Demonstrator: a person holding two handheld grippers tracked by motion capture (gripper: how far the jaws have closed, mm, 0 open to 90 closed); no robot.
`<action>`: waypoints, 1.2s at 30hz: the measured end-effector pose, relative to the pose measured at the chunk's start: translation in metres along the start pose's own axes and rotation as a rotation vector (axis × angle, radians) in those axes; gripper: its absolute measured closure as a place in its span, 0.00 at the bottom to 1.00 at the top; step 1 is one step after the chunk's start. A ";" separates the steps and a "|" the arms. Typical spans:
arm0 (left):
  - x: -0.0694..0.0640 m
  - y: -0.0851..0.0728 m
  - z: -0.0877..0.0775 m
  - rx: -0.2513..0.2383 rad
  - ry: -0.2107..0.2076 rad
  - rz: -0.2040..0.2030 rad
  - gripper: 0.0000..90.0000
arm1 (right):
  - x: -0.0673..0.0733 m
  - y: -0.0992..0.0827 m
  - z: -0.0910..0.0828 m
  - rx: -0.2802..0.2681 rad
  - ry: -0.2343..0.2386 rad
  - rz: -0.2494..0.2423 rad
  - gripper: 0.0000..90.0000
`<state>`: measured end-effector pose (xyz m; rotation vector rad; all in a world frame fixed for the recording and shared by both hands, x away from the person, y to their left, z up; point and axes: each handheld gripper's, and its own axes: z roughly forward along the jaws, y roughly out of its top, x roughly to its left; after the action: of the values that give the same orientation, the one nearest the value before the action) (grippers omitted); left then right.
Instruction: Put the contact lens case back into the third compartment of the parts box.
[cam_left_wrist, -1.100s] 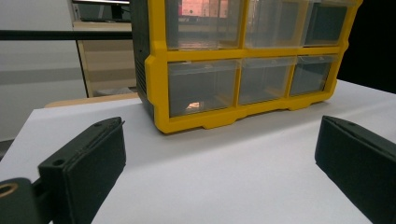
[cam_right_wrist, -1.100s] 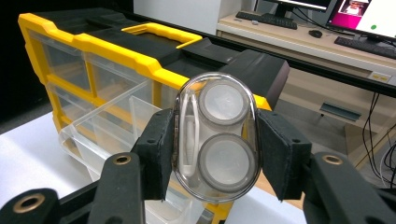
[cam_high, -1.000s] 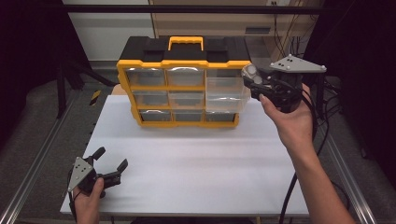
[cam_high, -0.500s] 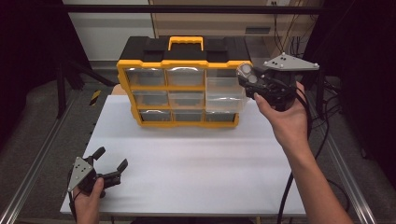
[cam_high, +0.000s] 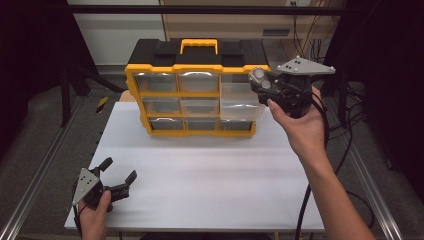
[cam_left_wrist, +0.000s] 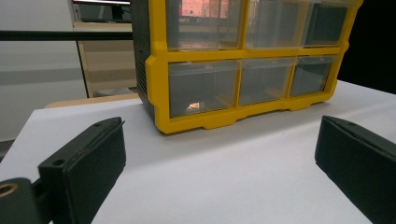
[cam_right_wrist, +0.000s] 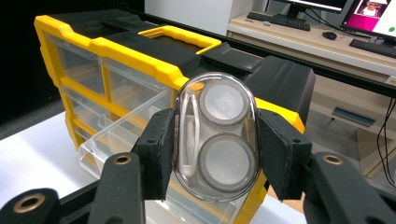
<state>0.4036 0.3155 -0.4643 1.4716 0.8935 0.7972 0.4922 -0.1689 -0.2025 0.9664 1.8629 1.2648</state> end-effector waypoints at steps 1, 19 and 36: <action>0.000 0.000 0.000 0.000 0.000 0.000 0.02 | 0.001 0.000 0.001 0.002 0.003 -0.004 0.55; 0.000 0.000 0.000 0.000 -0.001 0.001 0.02 | 0.006 0.002 0.007 0.007 0.013 -0.007 0.55; 0.000 0.000 0.000 -0.001 0.000 0.000 0.02 | 0.008 0.001 0.013 0.018 0.021 -0.006 0.55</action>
<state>0.4038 0.3159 -0.4640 1.4707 0.8928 0.7973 0.4998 -0.1560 -0.2067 0.9599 1.8942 1.2614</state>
